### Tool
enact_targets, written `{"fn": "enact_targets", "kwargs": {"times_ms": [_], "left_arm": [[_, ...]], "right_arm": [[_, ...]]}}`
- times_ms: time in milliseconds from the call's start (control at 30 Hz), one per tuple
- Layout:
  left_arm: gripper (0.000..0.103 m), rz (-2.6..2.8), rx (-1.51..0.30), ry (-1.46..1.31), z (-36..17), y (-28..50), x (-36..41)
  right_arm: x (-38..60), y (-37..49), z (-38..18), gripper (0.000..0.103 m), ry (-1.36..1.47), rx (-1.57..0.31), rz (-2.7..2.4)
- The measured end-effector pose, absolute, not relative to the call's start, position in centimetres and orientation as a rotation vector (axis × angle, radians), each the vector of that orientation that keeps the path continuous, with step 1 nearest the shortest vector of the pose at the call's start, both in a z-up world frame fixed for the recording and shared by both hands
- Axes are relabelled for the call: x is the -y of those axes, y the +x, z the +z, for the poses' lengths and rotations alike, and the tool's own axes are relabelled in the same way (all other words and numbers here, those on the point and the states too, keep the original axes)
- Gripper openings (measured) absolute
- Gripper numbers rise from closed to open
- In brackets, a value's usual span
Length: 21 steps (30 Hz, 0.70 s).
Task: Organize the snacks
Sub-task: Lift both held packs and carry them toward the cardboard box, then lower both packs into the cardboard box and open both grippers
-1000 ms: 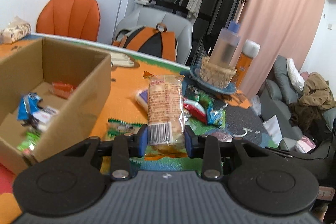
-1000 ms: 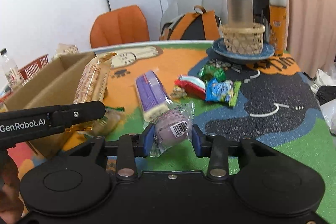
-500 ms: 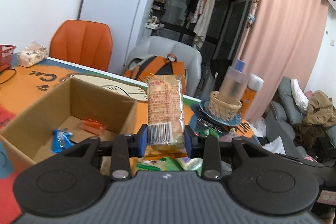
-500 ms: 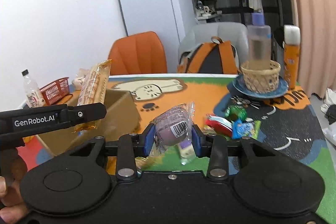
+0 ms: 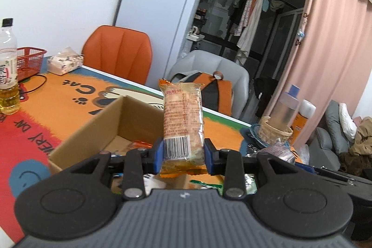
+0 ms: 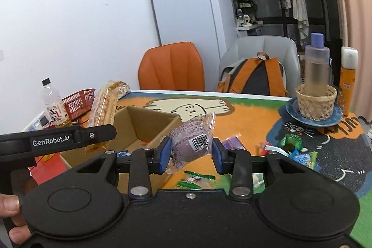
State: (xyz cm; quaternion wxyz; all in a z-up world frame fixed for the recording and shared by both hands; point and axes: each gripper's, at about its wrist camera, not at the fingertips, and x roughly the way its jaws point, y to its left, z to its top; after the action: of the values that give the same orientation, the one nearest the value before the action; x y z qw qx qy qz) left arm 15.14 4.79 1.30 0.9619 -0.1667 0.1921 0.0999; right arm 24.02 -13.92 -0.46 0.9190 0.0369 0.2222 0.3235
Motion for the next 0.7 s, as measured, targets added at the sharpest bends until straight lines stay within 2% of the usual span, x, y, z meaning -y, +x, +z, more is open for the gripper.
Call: {"fn": "enact_targets", "kwargs": {"times_ms": [700], "left_arm": [[0.036,0.339,-0.434,-0.384,0.4,13.6,-9.9]], "right_arm": [[8.6,23.6,0.4,0.038,0.03,-0.447,0.738]]}}
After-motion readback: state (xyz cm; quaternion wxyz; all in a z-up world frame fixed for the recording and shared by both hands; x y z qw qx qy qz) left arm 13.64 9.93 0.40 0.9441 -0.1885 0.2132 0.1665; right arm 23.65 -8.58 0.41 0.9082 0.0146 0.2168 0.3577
